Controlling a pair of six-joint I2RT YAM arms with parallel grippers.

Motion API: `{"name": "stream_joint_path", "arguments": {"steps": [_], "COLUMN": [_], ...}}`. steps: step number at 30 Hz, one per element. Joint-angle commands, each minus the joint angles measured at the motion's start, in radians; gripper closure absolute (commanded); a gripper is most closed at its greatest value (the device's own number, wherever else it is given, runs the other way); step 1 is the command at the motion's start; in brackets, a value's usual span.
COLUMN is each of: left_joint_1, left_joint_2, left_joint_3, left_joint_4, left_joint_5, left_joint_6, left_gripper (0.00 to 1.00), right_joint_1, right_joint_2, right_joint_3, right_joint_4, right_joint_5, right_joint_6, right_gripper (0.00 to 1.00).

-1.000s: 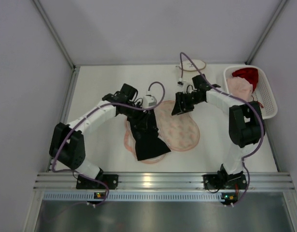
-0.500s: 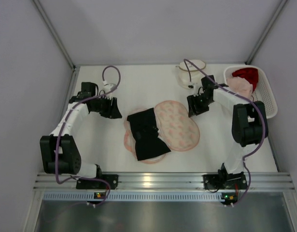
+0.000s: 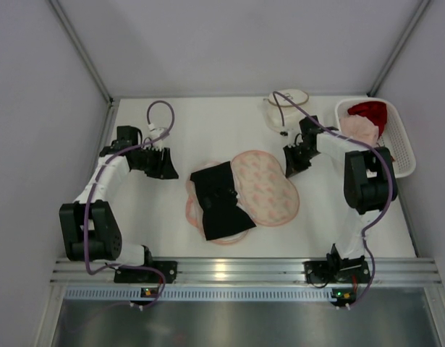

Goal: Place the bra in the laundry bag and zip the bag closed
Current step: Close the laundry bag at the center of the board.

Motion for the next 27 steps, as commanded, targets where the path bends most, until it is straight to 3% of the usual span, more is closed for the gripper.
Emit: {"name": "stream_joint_path", "arguments": {"steps": [1,4,6,7,16,19,25,27], "left_joint_1": [0.0,0.001,0.002,0.001,0.0,0.002,0.0,0.002], "left_joint_2": [0.003,0.012,0.021,0.026,0.021,0.018,0.015,0.015], "left_joint_3": [0.013,0.02,0.026,0.026,0.054,0.057,0.06,0.062], "left_joint_4": [0.016,0.018,0.016,0.016,0.016,0.016,0.016,0.016], "left_joint_5": [0.021,0.026,0.033,0.036,0.01,0.009,-0.002,-0.004], "left_joint_6": [-0.013,-0.013,-0.018,-0.021,-0.025,-0.03,-0.025,-0.025], "left_gripper": [0.54,0.54,0.54,0.54,0.53,0.53,0.53,0.53], "right_joint_1": [-0.019,-0.042,-0.039,-0.037,0.049,0.067,0.066,0.049], "right_joint_2": [-0.03,-0.047,-0.05,-0.052,-0.032,-0.003,-0.027,-0.056], "right_joint_3": [0.051,0.062,0.056,0.041,-0.001,0.005,0.024,0.028], "right_joint_4": [-0.012,-0.042,-0.042,-0.039,0.024,0.029,0.001,-0.009], "right_joint_5": [-0.031,-0.043,-0.041,-0.04,0.043,0.086,0.078,0.057], "right_joint_6": [-0.013,-0.022,-0.042,-0.042,-0.03,-0.033,-0.039,-0.039], "right_gripper": [1.0,1.0,0.91,0.81,0.66,0.7,1.0,1.0]}}
